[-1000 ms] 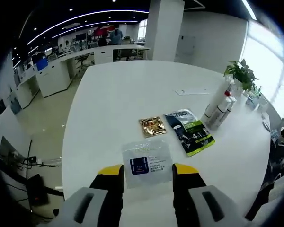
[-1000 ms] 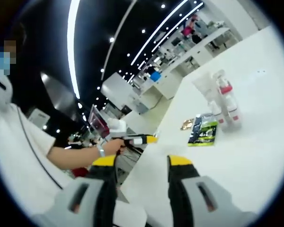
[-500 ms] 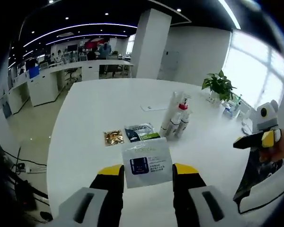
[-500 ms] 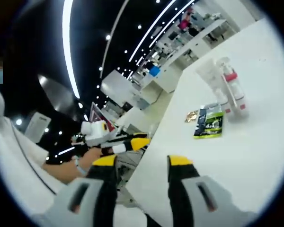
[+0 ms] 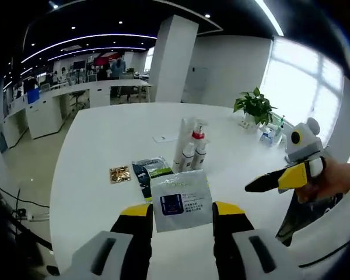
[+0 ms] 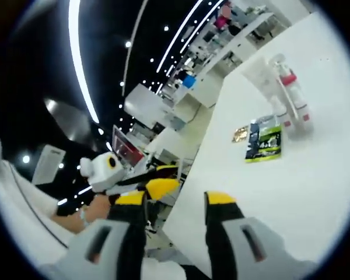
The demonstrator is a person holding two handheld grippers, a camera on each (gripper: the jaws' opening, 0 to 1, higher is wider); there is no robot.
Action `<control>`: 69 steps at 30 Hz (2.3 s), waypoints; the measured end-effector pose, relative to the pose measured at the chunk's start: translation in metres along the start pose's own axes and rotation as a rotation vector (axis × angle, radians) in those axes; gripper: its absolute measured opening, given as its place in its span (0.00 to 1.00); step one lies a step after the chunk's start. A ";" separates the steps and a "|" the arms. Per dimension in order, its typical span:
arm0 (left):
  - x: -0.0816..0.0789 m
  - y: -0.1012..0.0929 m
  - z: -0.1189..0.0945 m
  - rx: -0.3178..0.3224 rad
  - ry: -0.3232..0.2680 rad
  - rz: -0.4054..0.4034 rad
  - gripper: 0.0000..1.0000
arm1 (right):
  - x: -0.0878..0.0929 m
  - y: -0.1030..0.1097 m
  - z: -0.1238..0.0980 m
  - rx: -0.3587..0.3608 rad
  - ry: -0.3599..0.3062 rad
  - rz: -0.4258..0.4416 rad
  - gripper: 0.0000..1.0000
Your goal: Arrange the skincare products in the storage area until every visible bottle or jar stands upright without overlapping.
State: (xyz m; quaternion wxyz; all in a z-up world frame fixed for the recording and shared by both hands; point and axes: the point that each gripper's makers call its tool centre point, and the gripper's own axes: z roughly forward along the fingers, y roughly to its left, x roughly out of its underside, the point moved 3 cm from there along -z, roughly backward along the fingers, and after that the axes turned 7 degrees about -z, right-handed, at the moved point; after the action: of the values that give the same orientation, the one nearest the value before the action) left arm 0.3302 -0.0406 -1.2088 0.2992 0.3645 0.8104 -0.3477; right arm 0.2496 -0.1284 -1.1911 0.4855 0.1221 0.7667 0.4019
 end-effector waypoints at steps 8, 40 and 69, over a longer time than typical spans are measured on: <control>0.000 -0.027 0.000 0.036 -0.001 0.060 0.41 | -0.008 0.000 0.006 -0.004 -0.014 0.034 0.32; 0.012 -0.064 -0.009 0.151 0.014 0.246 0.42 | 0.005 0.006 0.007 -0.036 0.037 0.070 0.01; 0.002 -0.067 -0.023 0.675 -0.015 -0.601 0.01 | -0.007 0.020 -0.003 -0.169 0.018 0.135 0.02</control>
State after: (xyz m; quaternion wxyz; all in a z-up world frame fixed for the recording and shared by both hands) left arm 0.2706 -0.0551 -1.1740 0.0553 0.1875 0.7192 -0.6668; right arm 0.2462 -0.1214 -1.1718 0.4590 0.1286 0.7245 0.4979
